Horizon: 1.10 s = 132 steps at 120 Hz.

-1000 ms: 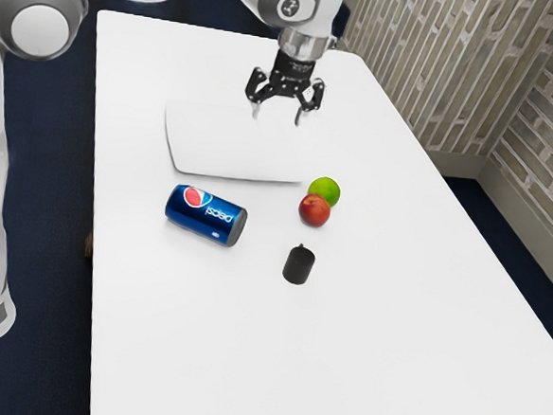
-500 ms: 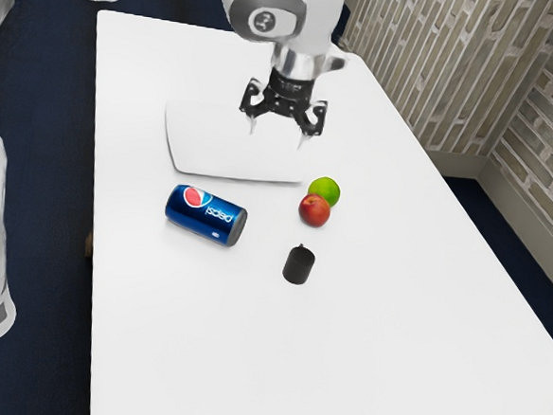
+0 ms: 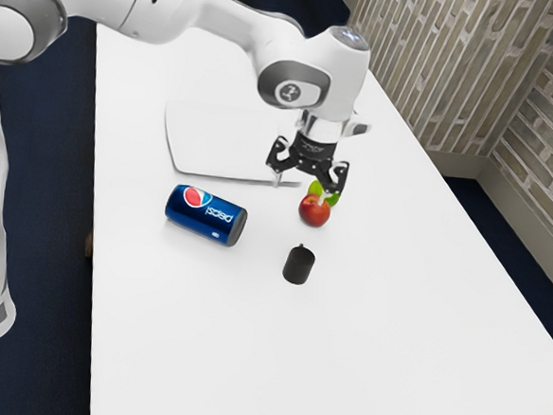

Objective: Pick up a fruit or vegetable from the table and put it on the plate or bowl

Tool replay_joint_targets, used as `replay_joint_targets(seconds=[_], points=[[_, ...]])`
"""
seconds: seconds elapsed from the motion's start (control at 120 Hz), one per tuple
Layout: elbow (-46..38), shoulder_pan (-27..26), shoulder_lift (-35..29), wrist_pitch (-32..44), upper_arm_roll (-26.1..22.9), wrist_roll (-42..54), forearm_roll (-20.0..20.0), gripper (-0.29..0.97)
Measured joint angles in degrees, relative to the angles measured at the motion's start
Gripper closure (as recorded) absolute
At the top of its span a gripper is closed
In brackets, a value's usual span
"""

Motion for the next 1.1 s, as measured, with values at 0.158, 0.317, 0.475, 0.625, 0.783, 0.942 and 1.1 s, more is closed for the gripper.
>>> replay_joint_targets(seconds=[0.158, 0.317, 0.475, 0.625, 0.783, 0.942, 1.1], points=[[0.35, 0.48, 1.51, 1.61, 0.16, 0.52, -0.95, 0.00], [2.86, 1.00, 4.13, 2.34, 0.27, 0.99, -1.21, 0.00], [5.73, 2.52, 6.93, 2.68, 0.29, 1.68, -1.37, 0.00], [6.43, 4.99, 8.32, 2.83, 0.70, 2.68, -1.42, 0.00], [6.69, 4.21, 8.98, 2.93, 0.72, 4.86, -1.41, 0.00], [8.30, 4.35, 10.04, 2.99, 0.72, 6.57, -1.40, 0.00], [10.12, 4.55, 12.60, 3.02, 0.77, 7.94, -1.72, 0.00]])
